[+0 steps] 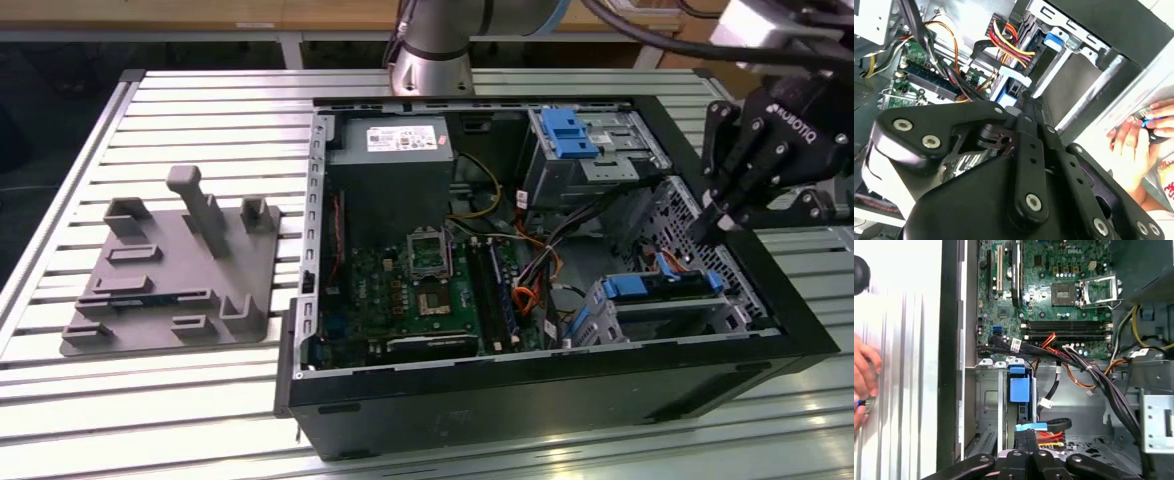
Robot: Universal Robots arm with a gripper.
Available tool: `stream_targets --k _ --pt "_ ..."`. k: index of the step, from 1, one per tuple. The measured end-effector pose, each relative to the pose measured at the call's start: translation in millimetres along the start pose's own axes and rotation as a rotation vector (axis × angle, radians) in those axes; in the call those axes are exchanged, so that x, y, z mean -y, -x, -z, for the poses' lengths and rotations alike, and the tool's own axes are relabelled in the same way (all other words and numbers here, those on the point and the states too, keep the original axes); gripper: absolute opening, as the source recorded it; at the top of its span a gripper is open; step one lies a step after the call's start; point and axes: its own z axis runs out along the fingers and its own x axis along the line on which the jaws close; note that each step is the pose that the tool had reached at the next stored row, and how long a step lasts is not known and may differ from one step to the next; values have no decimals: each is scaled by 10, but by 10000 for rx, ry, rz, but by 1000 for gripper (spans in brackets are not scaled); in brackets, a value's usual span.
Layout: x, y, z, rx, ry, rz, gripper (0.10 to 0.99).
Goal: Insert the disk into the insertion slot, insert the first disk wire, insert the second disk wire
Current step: 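Insert the second disk wire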
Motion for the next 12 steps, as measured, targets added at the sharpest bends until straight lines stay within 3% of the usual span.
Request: stream_targets --k 2,4,12 --pt "-6 -4 90 2 0 -1 106" --pt "-9 -7 134 27 0 0 106" --pt "-9 -6 135 39 1 2 106"
